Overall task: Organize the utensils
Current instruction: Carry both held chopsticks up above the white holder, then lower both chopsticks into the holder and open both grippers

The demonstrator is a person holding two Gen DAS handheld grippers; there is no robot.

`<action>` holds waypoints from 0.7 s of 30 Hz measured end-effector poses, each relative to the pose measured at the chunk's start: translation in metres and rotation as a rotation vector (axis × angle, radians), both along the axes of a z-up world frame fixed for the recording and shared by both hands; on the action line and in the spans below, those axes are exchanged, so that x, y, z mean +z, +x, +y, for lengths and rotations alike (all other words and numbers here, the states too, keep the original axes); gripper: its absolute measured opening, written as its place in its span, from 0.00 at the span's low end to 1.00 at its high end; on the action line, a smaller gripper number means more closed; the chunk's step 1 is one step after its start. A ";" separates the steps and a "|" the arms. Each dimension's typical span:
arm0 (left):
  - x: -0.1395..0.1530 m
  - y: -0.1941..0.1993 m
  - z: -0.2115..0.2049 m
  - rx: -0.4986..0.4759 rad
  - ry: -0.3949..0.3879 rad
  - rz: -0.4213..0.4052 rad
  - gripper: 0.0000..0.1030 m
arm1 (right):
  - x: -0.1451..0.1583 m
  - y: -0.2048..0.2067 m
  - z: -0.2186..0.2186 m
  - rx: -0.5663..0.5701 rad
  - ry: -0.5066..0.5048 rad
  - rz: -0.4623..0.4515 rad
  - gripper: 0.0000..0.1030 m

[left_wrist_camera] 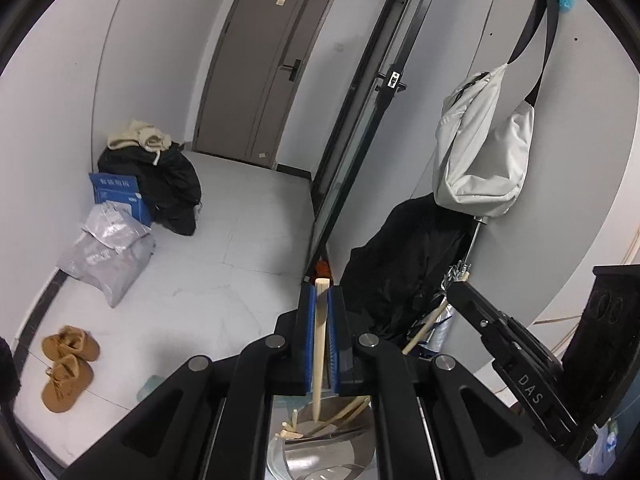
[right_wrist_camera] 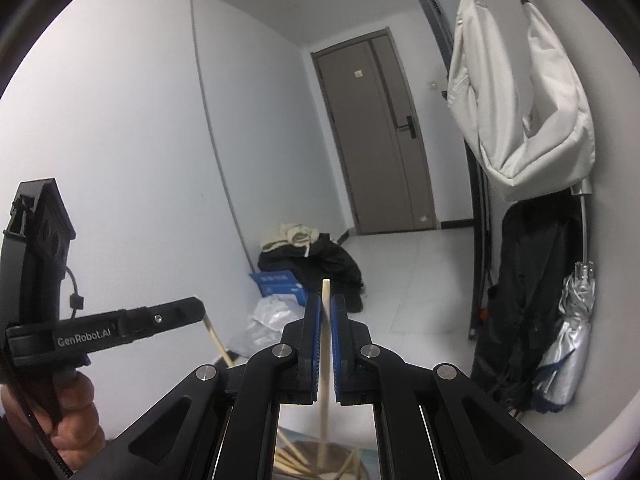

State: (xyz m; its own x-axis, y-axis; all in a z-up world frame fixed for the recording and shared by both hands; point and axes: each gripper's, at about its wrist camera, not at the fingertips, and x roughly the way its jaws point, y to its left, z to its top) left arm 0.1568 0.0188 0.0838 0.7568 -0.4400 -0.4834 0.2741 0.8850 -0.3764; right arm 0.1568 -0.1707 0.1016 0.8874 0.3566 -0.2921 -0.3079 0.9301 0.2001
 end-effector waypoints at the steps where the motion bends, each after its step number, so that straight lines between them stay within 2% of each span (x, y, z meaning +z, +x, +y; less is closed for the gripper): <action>1: -0.001 0.000 0.001 0.006 -0.006 -0.004 0.02 | -0.004 0.001 0.001 0.003 -0.005 0.003 0.04; 6: -0.010 -0.001 -0.001 -0.016 -0.020 -0.028 0.02 | -0.023 0.001 0.003 0.013 -0.014 0.018 0.04; 13: -0.016 -0.005 -0.013 -0.057 0.053 -0.043 0.02 | -0.043 0.000 0.006 0.030 -0.035 0.047 0.04; 21: -0.030 -0.005 -0.015 -0.053 0.107 0.003 0.02 | -0.063 -0.001 0.008 0.066 -0.032 0.096 0.05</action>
